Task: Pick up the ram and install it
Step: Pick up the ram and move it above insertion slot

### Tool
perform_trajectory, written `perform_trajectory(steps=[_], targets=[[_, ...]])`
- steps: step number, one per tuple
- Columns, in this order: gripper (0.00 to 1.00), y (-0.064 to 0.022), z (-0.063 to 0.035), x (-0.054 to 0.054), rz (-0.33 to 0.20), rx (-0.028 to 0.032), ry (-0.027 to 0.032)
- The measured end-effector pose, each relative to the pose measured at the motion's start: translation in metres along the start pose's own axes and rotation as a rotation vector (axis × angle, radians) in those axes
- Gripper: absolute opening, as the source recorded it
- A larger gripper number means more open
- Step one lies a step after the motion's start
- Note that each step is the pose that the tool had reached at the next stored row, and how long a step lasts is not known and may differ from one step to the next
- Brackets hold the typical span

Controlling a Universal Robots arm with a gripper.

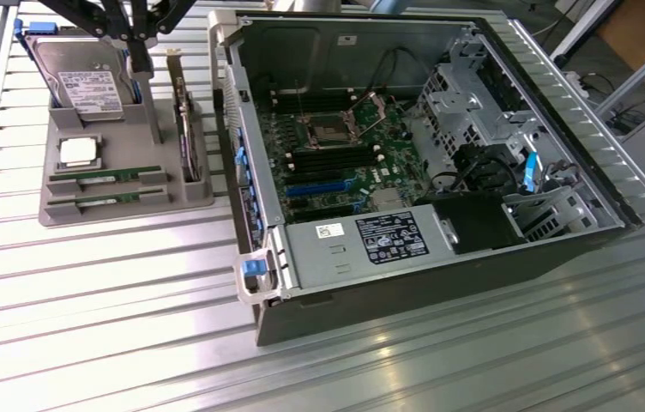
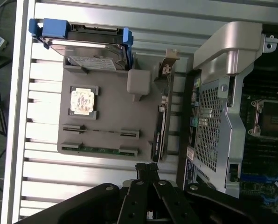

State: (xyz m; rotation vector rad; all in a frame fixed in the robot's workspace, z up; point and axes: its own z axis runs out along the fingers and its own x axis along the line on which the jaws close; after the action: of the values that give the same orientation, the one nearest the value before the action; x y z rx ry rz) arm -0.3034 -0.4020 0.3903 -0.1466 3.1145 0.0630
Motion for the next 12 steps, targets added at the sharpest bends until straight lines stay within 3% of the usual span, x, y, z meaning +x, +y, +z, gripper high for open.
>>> perform_trajectory(steps=[12], targets=[[0.1,0.0,0.0,0.0,-0.056,-0.0013,0.0022]])
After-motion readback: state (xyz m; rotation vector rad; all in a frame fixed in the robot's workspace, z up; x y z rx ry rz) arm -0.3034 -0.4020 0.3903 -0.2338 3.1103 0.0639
